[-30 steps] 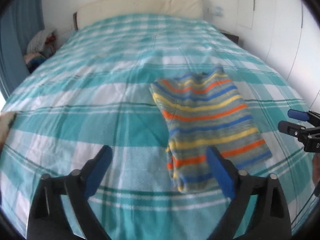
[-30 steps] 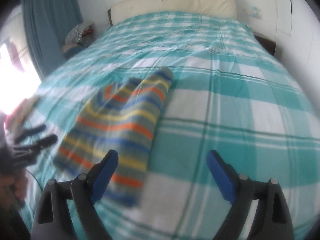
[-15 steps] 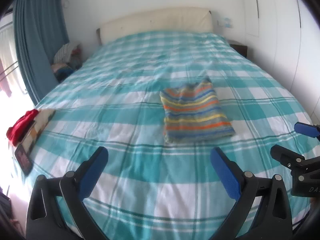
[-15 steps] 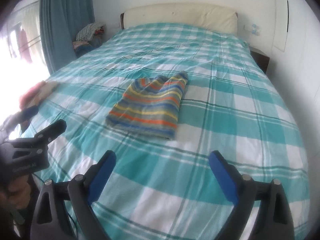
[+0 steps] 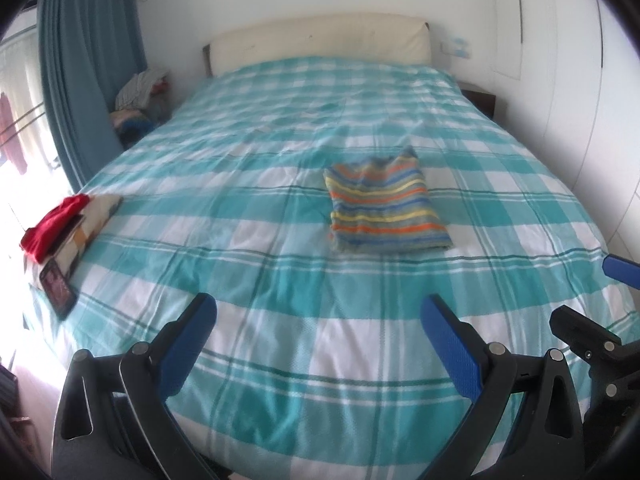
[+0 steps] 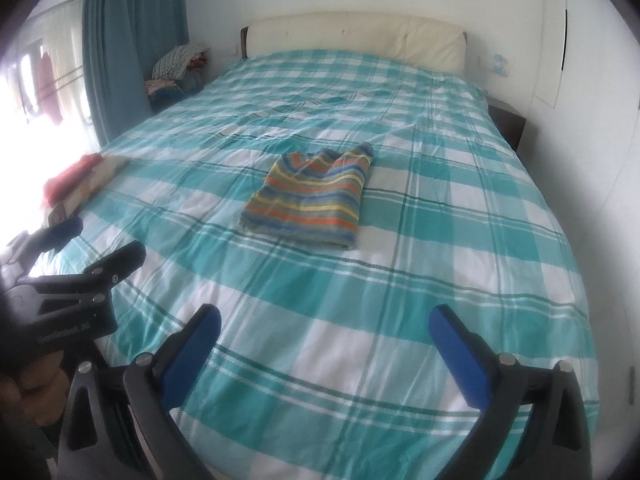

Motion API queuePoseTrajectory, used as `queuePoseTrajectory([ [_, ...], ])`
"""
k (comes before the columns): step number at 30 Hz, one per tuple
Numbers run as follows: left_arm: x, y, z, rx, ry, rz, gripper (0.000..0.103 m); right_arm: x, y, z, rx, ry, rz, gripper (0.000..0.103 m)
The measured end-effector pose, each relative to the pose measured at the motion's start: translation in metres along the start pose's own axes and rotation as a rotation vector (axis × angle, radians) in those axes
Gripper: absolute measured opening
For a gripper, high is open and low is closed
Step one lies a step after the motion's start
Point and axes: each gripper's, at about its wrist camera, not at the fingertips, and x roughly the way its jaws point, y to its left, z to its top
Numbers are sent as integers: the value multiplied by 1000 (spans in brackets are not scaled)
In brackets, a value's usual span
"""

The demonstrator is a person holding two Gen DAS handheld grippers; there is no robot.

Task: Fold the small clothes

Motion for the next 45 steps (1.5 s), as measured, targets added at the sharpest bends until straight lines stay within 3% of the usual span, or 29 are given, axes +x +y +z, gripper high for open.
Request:
queuePoseTrajectory([
  [21,-21,9,1,8,-17,50,102,-32,24,15,-47,-58,-37,102],
  [27,-30,13,5,-9,-32,29,102,-43,36,27,-58,-104,-23,102],
  [34,-32,14,9,-5,-38,17,102,-36,36,22,-55,-76,-31,102],
  [39,-30,11,6,-11,-23,-46,102,-32,31,16,-43,-64,-36,102],
  [45,-32,8,6,-9,-41,-24,103,-30,28,15,-38,-63,-38,102],
])
